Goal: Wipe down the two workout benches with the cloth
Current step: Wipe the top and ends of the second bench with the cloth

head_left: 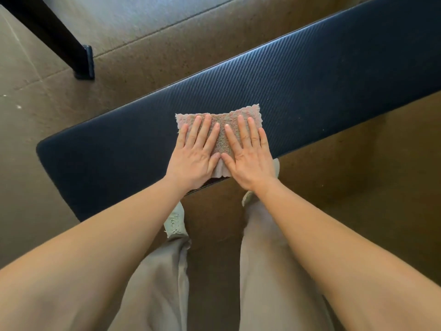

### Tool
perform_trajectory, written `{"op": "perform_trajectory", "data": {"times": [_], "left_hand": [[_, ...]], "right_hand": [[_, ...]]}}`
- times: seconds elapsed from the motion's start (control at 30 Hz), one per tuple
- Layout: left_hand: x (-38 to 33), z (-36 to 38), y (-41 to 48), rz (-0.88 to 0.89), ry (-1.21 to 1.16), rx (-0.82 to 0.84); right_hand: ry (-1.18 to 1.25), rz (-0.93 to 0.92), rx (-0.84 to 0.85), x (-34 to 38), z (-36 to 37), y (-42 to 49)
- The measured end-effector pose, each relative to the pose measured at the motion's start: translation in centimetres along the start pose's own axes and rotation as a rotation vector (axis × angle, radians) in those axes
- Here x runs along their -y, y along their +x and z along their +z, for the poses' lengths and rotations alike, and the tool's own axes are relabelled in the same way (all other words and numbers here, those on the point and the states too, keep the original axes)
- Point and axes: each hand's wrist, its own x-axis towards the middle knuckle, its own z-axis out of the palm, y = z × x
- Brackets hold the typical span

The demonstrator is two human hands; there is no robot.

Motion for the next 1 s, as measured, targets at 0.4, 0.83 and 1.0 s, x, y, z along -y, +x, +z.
{"op": "perform_trajectory", "data": {"times": [0.4, 0.83, 1.0], "left_hand": [[-5.8, -6.8, 16.7, -0.174, -0.029, -0.036], [-12.5, -3.0, 13.3, -0.244, -0.075, -0.079], [-14.7, 0.2, 8.0, -0.200, -0.086, -0.059]], "right_hand": [[-0.073, -0.166, -0.082, -14.9, -8.1, 12.0], [-0.059, -0.148, -0.083, -17.0, -5.0, 7.0], [-0.059, -0.138, -0.003, -15.6, -1.9, 0.7]]}}
